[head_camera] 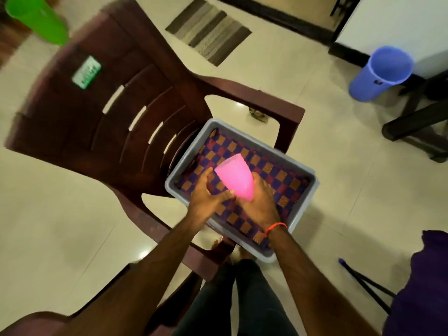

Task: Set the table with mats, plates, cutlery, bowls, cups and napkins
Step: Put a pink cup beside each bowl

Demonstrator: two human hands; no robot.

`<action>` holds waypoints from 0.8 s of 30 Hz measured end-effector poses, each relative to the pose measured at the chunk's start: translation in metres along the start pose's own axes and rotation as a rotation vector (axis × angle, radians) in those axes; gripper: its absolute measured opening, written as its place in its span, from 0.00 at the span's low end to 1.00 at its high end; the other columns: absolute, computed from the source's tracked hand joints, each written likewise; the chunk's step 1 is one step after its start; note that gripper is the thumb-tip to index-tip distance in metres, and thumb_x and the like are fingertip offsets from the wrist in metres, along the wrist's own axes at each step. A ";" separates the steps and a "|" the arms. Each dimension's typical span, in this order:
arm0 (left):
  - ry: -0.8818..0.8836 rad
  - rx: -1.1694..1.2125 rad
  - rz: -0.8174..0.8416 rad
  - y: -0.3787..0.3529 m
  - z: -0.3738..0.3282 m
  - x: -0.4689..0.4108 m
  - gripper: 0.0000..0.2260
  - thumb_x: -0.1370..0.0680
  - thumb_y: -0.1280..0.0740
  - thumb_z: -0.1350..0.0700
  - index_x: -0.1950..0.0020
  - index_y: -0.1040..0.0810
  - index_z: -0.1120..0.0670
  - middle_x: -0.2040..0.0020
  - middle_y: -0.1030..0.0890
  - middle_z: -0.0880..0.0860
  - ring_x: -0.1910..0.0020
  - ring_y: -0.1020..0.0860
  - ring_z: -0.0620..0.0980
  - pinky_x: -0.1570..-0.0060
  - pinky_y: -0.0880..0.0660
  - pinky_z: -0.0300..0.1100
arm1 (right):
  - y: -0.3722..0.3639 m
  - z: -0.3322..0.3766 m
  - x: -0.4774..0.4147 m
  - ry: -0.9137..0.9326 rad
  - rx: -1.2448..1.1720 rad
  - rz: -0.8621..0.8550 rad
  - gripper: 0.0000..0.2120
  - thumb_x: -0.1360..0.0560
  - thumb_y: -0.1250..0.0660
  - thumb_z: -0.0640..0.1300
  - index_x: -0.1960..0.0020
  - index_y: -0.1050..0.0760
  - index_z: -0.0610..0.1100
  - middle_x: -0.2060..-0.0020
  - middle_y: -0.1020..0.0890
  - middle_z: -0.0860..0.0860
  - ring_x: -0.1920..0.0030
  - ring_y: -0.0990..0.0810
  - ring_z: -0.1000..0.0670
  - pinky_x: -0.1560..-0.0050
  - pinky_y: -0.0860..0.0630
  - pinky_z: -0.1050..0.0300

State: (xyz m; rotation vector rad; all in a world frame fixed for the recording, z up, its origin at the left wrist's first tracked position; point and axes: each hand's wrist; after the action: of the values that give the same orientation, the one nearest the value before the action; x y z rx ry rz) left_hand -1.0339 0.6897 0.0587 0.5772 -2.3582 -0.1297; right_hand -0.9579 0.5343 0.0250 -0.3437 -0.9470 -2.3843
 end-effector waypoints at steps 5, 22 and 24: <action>-0.073 0.137 0.022 0.004 -0.064 0.033 0.43 0.44 0.14 0.43 0.31 0.24 0.48 0.39 0.16 0.47 0.38 0.19 0.48 0.38 0.20 0.54 | 0.045 0.053 0.033 0.141 -0.124 -0.113 0.35 0.29 0.24 0.55 0.28 0.35 0.49 0.38 0.25 0.51 0.42 0.24 0.51 0.52 0.24 0.61; -0.429 0.071 0.216 -0.036 -0.185 0.131 0.50 0.48 0.12 0.51 0.29 0.29 0.47 0.37 0.20 0.50 0.37 0.21 0.54 0.44 0.18 0.58 | 0.223 0.118 0.142 0.290 -0.040 -0.195 0.35 0.29 0.22 0.46 0.26 0.33 0.51 0.45 0.21 0.57 0.48 0.21 0.55 0.49 0.25 0.60; -0.485 -0.006 0.256 -0.043 -0.191 0.142 0.52 0.49 0.13 0.49 0.27 0.31 0.47 0.36 0.21 0.49 0.36 0.23 0.53 0.42 0.19 0.59 | 0.241 0.119 0.156 0.285 -0.024 -0.249 0.35 0.28 0.24 0.42 0.25 0.34 0.51 0.40 0.22 0.55 0.46 0.22 0.54 0.47 0.23 0.57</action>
State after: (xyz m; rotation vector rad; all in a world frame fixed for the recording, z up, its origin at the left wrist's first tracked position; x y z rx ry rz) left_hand -0.9867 0.6007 0.2784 0.2518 -2.8766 -0.1748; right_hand -0.9428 0.4101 0.3092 0.1126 -0.8689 -2.5801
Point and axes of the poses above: each hand's wrist, its own x-axis away from the middle knuckle, its own y-axis out of the back of the hand, z = x × y
